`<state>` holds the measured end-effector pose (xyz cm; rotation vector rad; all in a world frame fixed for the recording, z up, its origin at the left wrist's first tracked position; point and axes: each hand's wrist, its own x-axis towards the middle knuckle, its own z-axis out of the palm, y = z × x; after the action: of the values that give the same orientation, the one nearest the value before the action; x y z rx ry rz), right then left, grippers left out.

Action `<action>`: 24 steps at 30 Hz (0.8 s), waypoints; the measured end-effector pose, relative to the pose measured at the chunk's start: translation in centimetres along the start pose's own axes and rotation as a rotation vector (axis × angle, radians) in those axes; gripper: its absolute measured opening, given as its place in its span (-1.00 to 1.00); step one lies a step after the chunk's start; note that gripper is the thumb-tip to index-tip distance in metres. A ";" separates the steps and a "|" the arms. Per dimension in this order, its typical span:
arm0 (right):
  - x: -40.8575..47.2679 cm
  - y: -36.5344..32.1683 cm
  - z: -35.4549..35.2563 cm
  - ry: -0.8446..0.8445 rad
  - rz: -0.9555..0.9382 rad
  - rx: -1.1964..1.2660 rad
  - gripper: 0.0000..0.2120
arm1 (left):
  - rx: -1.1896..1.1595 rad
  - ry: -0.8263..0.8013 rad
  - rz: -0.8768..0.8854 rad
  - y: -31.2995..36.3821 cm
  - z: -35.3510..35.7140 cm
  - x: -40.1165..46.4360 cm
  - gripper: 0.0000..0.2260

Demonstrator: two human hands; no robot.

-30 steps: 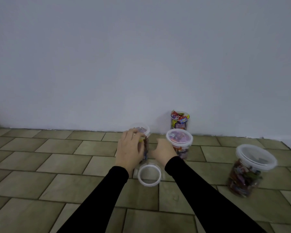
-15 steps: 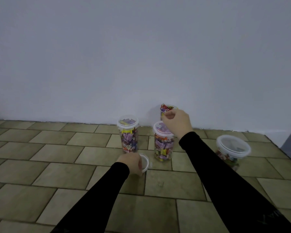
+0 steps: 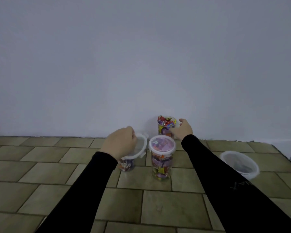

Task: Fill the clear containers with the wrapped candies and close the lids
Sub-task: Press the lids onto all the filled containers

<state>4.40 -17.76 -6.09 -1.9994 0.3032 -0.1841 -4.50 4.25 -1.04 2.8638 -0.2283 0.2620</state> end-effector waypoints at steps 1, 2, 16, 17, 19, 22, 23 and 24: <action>0.5 0.2 0.3 -0.030 0.008 -0.005 -0.20 | -0.006 0.044 0.013 0.3 -0.4 0.7 -0.79; 1.0 0.4 0.5 -0.052 0.012 -0.006 -0.11 | -0.013 0.086 0.028 0.6 -0.7 1.6 -0.79; 4.9 4.5 4.3 -0.074 -0.087 0.285 -0.31 | -0.576 0.076 -0.110 6.2 5.5 14.8 -0.75; 5.0 4.8 4.3 -0.081 -0.094 0.302 -0.31 | -0.599 0.053 -0.133 6.5 6.0 15.5 -0.75; 5.0 5.1 4.4 -0.094 -0.109 0.337 -0.31 | -0.601 0.020 -0.161 6.7 6.9 16.3 -0.75; 4.9 5.6 4.4 -0.086 -0.119 0.366 -0.34 | -0.558 0.051 -0.188 6.9 8.4 17.0 -0.72; 4.9 5.8 4.4 -0.078 -0.121 0.368 -0.34 | -0.522 0.048 -0.200 7.0 8.9 17.2 -0.71; 4.9 5.9 4.4 -0.069 -0.123 0.370 -0.35 | -0.479 0.035 -0.207 7.1 9.3 17.3 -0.71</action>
<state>9.44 -17.82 -13.30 -1.6532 0.0923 -0.2306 12.56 -7.29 -4.76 2.3820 0.0153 0.1864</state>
